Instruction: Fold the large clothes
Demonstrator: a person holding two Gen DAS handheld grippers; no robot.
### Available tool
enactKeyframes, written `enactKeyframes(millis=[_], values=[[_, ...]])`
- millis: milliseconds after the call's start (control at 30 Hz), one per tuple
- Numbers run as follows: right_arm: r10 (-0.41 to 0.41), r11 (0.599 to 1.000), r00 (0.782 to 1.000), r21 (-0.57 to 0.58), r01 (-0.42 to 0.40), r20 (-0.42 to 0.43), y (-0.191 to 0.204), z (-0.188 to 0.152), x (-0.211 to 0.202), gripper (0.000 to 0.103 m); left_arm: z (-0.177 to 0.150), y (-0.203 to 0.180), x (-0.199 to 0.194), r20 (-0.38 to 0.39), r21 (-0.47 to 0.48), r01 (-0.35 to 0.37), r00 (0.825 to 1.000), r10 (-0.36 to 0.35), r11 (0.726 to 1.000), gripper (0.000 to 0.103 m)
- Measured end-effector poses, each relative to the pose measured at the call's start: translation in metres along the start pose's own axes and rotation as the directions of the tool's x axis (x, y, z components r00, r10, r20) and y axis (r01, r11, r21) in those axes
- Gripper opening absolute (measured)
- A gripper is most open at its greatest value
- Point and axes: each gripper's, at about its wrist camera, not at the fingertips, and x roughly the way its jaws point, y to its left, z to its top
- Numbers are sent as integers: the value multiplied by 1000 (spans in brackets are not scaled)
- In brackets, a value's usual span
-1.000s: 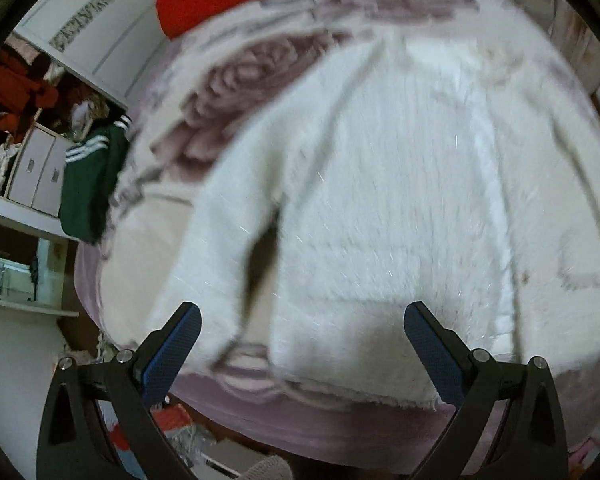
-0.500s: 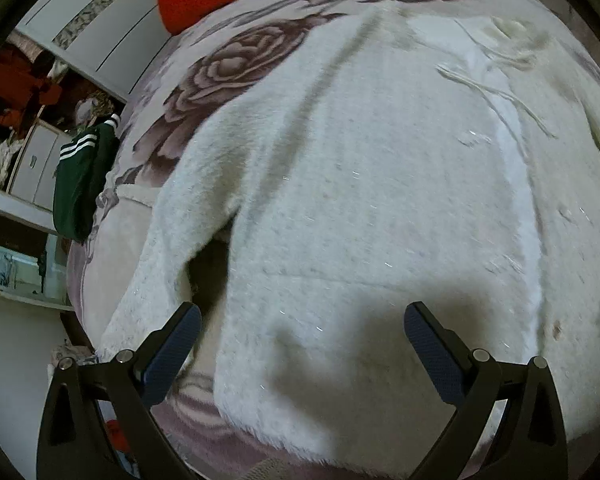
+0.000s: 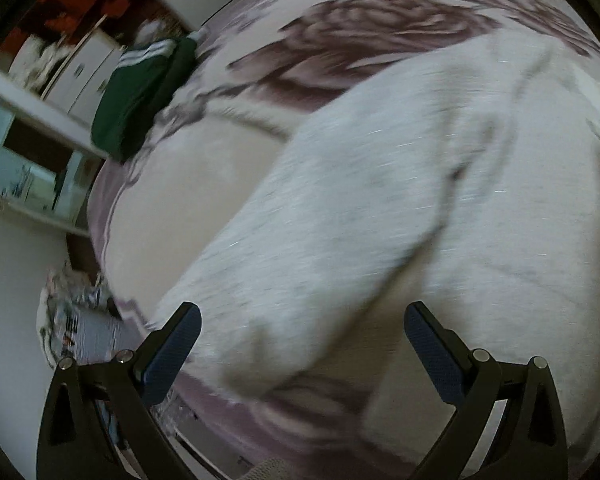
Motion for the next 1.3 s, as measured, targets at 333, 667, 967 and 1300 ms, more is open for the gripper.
enactKeyframes(millis=[333, 667, 967, 1300], values=[[63, 989, 960, -114, -97, -275, 116, -62, 103, 32, -15, 56, 24, -42, -55, 49, 998, -51, 997, 103], [-189, 916, 902, 262, 304, -388, -144, -128, 9, 48, -45, 119, 42, -117, -148, -13, 993, -4, 989, 103], [-190, 852, 910, 398, 339, -368, -304, -151, 73, 29, -63, 105, 43, -191, -211, 5, 981, -46, 977, 103], [-101, 874, 926, 412, 258, -365, -266, -200, 36, 47, -92, 122, 62, -199, -619, 312, 825, -529, 720, 103]])
